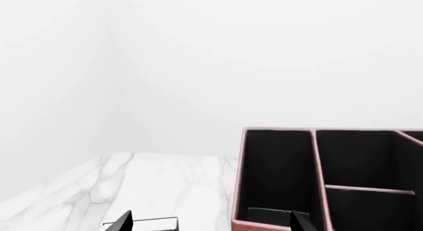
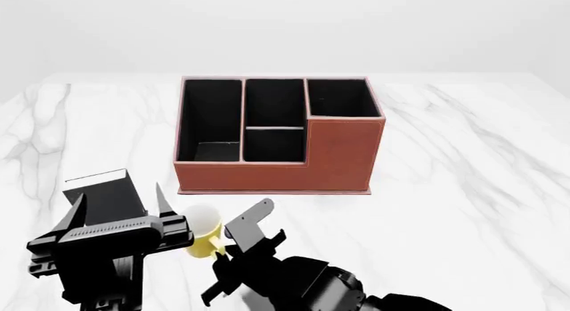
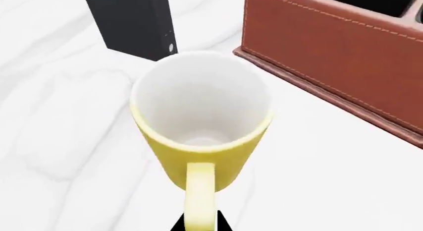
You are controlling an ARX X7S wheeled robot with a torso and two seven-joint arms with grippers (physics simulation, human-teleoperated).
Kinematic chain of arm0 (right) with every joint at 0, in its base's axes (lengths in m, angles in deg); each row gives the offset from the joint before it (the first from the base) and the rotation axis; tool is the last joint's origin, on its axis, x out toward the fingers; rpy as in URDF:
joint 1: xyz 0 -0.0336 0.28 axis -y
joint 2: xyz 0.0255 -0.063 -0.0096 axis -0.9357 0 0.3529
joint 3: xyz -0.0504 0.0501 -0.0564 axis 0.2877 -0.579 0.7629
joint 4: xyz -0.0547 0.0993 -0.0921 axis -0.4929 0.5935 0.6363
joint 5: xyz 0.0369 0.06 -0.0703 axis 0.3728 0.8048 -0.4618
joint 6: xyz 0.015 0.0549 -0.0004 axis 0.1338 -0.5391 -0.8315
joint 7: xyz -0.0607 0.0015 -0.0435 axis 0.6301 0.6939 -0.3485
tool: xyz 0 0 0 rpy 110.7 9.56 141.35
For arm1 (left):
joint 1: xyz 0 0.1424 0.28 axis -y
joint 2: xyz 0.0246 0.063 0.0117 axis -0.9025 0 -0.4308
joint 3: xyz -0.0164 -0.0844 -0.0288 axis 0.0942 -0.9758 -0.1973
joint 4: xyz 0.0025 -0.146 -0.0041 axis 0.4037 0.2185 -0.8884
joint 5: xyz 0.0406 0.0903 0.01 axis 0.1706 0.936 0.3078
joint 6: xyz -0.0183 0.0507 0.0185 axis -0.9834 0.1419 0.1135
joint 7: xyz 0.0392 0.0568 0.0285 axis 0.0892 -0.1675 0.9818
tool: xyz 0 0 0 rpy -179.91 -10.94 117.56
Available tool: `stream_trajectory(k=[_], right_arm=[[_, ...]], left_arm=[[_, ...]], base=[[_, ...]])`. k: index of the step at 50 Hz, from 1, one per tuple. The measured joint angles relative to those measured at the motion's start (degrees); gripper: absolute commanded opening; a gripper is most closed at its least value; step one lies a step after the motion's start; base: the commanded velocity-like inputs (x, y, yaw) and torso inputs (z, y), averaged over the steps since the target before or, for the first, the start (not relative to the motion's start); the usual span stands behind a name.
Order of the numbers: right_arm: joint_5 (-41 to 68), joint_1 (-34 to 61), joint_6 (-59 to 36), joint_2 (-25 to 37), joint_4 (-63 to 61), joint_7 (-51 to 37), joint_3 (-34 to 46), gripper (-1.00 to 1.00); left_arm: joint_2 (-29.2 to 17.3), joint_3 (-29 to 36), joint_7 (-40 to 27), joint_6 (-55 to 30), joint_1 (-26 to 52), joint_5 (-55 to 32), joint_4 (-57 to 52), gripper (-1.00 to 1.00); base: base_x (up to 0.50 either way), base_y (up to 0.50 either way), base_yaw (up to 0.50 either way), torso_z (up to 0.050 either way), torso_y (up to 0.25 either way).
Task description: Pick up the yellow and white mug and place it to the right of the caddy.
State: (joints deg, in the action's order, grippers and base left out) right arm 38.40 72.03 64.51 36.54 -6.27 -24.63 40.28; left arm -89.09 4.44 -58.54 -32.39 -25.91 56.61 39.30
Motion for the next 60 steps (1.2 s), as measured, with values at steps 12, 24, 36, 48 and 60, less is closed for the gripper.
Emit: stream_trajectory(k=[12, 24, 36, 48, 60], right_arm=[[1.32, 0.86, 1.16, 4.33, -5.85, -6.07, 1.36, -1.0], [1.92, 1.0, 1.26, 10.33, -15.15, -11.66, 1.49, -1.0], [1.74, 0.04, 1.55, 17.31, -25.24, -17.35, 1.55, -1.0], [1.57, -0.59, 1.95, 23.53, -33.31, -22.15, 1.05, -1.0], [1.47, -1.02, 2.17, 29.22, -39.95, -26.52, 0.28, -1.0]], left_arm=[[-0.34, 0.29, -0.35, -0.14, 0.15, -0.34, -0.16, 1.0], [-0.69, 0.44, -0.83, -0.18, 0.17, -0.56, -0.28, 1.0], [-1.12, 0.91, -1.41, -0.41, 0.3, -0.71, -0.38, 1.0], [-1.55, 1.58, -1.99, -0.73, 0.61, -0.88, -0.33, 1.0], [-1.99, 2.01, -2.53, -0.78, 0.66, -1.16, -0.39, 1.0]], base=[[0.0, 0.0, 0.0, 0.0, 0.0], [0.0, 0.0, 0.0, 0.0, 0.0], [0.0, 0.0, 0.0, 0.0, 0.0], [0.0, 0.0, 0.0, 0.0, 0.0], [0.0, 0.0, 0.0, 0.0, 0.0]])
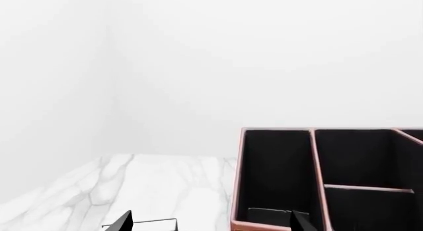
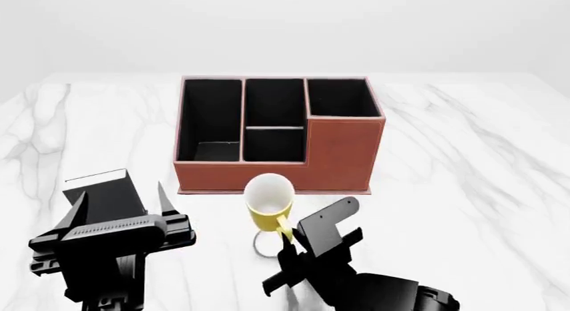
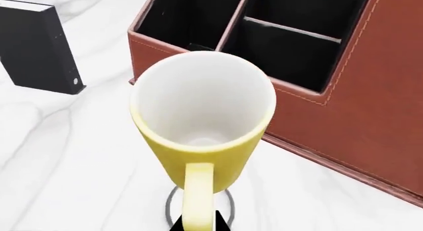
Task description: Pick up the yellow and white mug and place it to the right of the caddy.
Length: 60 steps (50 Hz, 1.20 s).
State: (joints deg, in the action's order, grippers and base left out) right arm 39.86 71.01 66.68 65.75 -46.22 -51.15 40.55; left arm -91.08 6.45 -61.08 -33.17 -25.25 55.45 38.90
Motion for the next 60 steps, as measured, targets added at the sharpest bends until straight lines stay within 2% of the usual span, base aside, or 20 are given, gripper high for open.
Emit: stream_trajectory(k=[25, 60], right_arm=[[0.66, -1.53, 2.04, 10.51, -8.3, -6.45, -2.56, -1.0], [2.25, -3.77, 4.43, 21.4, -13.99, -13.19, -5.56, -1.0]], left_arm=[[-0.82, 0.73, -0.98, -0.32, 0.3, -0.66, -0.21, 1.0], [-1.64, 1.4, -2.05, -0.63, 0.48, -1.15, -0.48, 1.0]], base=[[0.0, 0.0, 0.0, 0.0, 0.001], [0.0, 0.0, 0.0, 0.0, 0.001]])
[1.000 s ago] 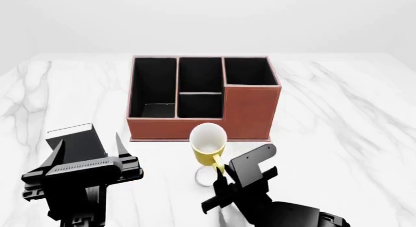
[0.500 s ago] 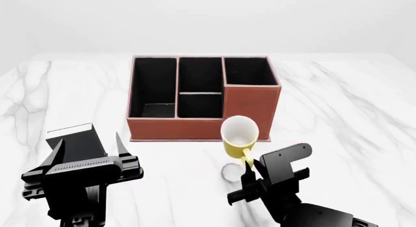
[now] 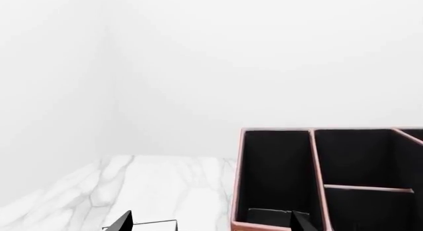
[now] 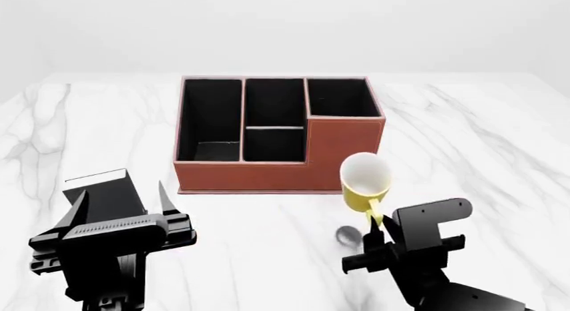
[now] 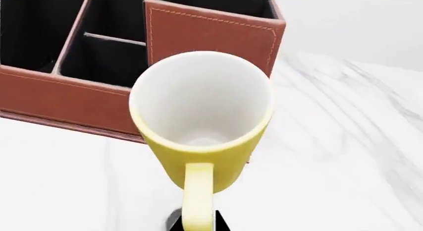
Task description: Pick up the yellow and white mug and place it to the right of the caddy.
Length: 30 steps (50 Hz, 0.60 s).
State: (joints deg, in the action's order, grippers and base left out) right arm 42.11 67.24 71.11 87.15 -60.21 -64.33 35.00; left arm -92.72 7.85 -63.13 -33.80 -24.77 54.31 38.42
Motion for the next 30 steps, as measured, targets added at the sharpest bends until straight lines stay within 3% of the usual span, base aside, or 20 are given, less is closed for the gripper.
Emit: stream_trajectory(k=[30], right_arm=[[3.37, -0.25, 1.13, 1.54, 6.05, -4.77, -3.35, -1.0]], left_arm=[[-0.55, 0.25, -0.69, 0.34, 0.04, -0.5, 0.16, 1.0]], base=[[0.0, 0.0, 0.0, 0.0, 0.0]])
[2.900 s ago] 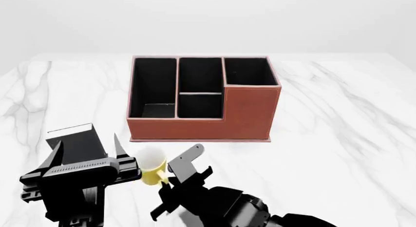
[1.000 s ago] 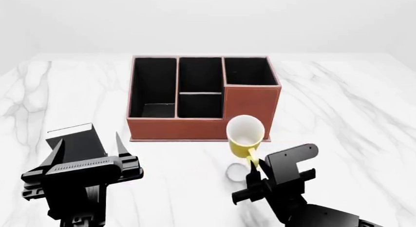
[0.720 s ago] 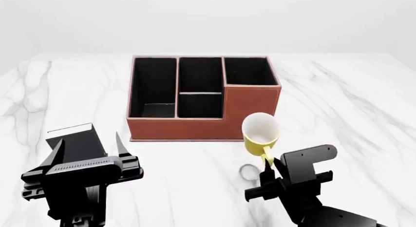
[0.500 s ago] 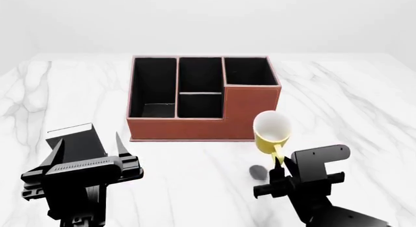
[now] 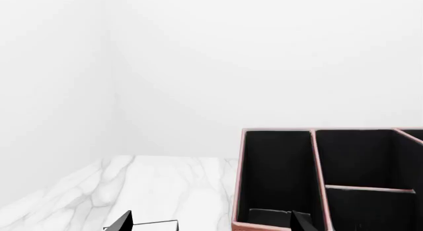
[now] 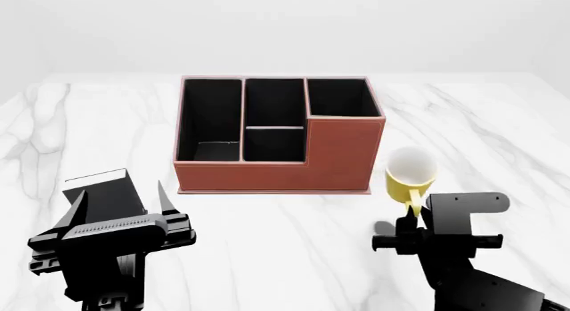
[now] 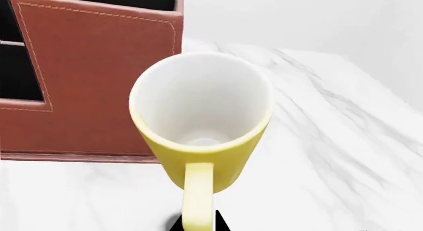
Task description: Pick up the yellow and white mug and place it to the right of the caddy.
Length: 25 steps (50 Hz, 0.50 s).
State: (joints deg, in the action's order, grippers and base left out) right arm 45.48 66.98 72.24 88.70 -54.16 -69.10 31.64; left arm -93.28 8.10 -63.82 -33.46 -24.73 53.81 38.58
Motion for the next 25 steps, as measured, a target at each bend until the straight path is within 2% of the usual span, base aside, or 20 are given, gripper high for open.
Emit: stream_trajectory(k=[9, 25], right_arm=[[0.48, 1.32, -0.3, -2.28, 4.79, 0.54, -0.92, -1.0], [0.29, 5.69, -0.05, -13.22, 25.81, 9.4, -2.19, -1.0]], left_arm=[[-0.17, -0.02, -0.14, 0.28, -0.03, -0.24, 0.15, 1.0], [-0.4, 0.11, -0.43, 0.76, -0.09, -0.51, 0.62, 1.0]], base=[[0.0, 0.0, 0.0, 0.0, 0.001], [0.0, 0.0, 0.0, 0.0, 0.001]])
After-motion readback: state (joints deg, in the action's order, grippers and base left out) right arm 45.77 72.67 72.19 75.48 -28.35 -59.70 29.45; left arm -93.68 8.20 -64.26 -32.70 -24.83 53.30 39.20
